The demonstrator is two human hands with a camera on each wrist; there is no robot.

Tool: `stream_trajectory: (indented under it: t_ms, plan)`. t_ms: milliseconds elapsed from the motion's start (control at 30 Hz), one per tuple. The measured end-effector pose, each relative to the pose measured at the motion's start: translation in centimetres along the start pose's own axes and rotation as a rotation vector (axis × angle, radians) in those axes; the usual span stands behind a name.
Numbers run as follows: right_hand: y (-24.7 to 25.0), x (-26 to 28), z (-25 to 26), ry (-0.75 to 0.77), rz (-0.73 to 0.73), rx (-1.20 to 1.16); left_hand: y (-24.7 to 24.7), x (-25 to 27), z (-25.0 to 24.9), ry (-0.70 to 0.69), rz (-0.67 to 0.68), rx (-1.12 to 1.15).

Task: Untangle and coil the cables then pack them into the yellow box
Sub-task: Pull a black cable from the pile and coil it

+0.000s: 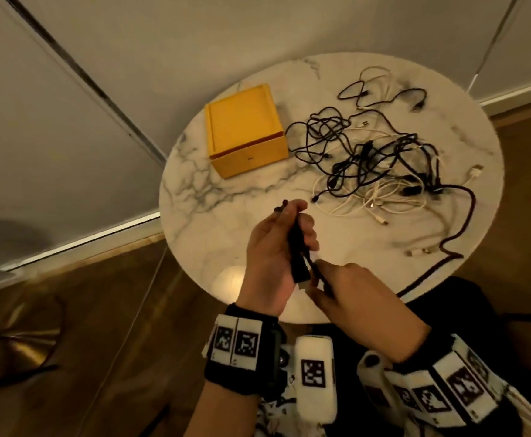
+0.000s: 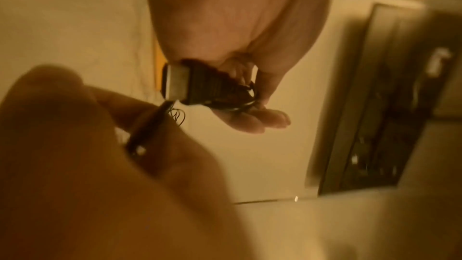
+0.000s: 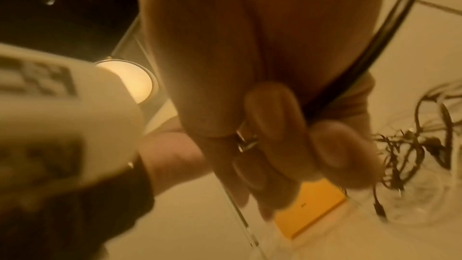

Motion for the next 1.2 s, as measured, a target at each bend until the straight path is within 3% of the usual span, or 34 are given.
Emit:
stream_trajectory:
  t_ms: [200,333,400,533,600,700,767,833,900,1000,1200]
  plan:
    - [3.8,2.0,0.8,-0.099,0.019,0.217,-1.0,-0.5,1.9,-0.076,0.122,-0.490]
    - [6.7,1.6,0.5,-0.060,0.056,0.261,-0.5,-1.5,2.9,-0.097,0.132,-0.879]
    - [8.8,1.0,0.1,-0.026,0.040,0.249,-0.3,-1.5,2.8,-0.061,0.103,-0.963]
    - [11.9,0.0,0.0,0.118,0.088,-0.169,-0.8,-0.4,2.3,0.144,0.180,-0.715]
    - [12.2,-1.5,-0.7,0.208,-0.046,-0.357,-1.7,-0.4,2.3,0.213,0.280,-0.611]
    - [11.4,-3.1,-2.0,0.227,-0.291,-0.632,-4.3,0.5,2.0,0.273,0.396,-0.257]
    - [10.3,-3.6,-2.2,0.236,-0.384,-0.870,-6.4,1.0,1.1,0.264,0.471,-0.021]
    - [9.6,-3.6,-2.0,0.133,-0.483,-1.132,-7.3,0.0,0.1,0.186,0.500,0.146]
    - [8.9,-3.7,-2.3,0.071,-0.564,-1.079,-7.8,-1.2,-0.8,0.089,0.465,0.171]
    - [8.7,-3.5,-3.8,0.131,-0.633,-0.710,-7.4,-1.3,-1.5,0.035,0.361,0.180]
    - [8.1,-3.2,-4.6,0.145,-0.691,-0.493,-6.6,-0.1,-2.5,-0.044,0.241,0.214]
Point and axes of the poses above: each hand's wrist, its own x-axis away from the middle knuckle, its own y-axis out of the back of the hand, z = x × y, the point moved 1 cm from there along -x, towards the middle knuckle, and after that the axes turned 7 degrees about z, right-handed, at the moved point
